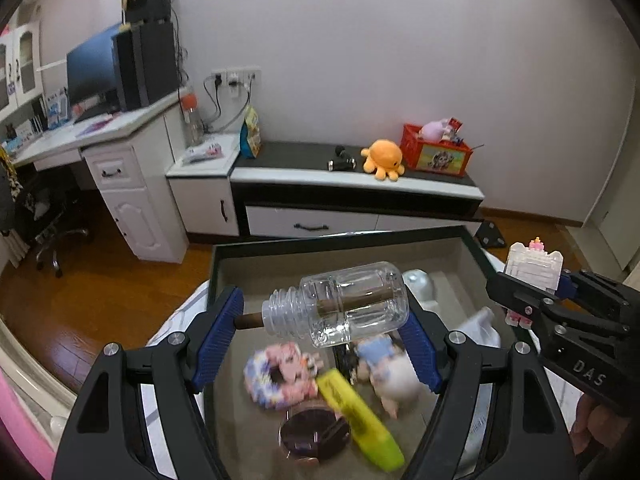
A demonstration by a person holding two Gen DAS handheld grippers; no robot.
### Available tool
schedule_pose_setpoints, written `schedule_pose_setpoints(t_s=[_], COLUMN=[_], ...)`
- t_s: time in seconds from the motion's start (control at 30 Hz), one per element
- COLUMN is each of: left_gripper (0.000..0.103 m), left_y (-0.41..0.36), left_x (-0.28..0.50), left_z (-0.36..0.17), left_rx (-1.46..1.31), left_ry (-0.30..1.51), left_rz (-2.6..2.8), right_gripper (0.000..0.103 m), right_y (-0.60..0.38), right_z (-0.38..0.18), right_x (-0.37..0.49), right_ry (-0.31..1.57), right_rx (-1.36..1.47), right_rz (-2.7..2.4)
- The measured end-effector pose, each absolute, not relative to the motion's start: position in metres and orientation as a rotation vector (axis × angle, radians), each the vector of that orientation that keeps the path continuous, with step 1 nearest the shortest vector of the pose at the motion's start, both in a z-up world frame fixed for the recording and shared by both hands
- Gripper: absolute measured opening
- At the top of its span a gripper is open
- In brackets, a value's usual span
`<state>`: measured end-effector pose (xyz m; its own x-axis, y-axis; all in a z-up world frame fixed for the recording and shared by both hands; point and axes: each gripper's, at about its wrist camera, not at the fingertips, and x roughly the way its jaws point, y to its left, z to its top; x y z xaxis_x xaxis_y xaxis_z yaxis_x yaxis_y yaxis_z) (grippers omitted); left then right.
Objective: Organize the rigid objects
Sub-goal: 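Carry the bottle and block figure over the pink box and release both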
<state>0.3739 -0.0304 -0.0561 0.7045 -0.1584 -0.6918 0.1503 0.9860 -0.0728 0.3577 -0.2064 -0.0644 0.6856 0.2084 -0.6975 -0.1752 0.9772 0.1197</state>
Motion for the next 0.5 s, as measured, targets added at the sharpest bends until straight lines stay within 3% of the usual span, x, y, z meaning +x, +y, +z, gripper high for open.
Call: schedule_pose_setpoints(t_s=[0.5], left_gripper=[0.077], left_y=[-0.048], left_x=[0.425], left_z=[-0.088], left_rx=[0.006], left_ry=[0.833], left_rz=[-0.16], right_gripper=[0.04], right_y=[-0.214], right_z=[-0.103], right_x=[0.41], right_ry=[0.883], right_rx=[0.044], right_rz=[0.177])
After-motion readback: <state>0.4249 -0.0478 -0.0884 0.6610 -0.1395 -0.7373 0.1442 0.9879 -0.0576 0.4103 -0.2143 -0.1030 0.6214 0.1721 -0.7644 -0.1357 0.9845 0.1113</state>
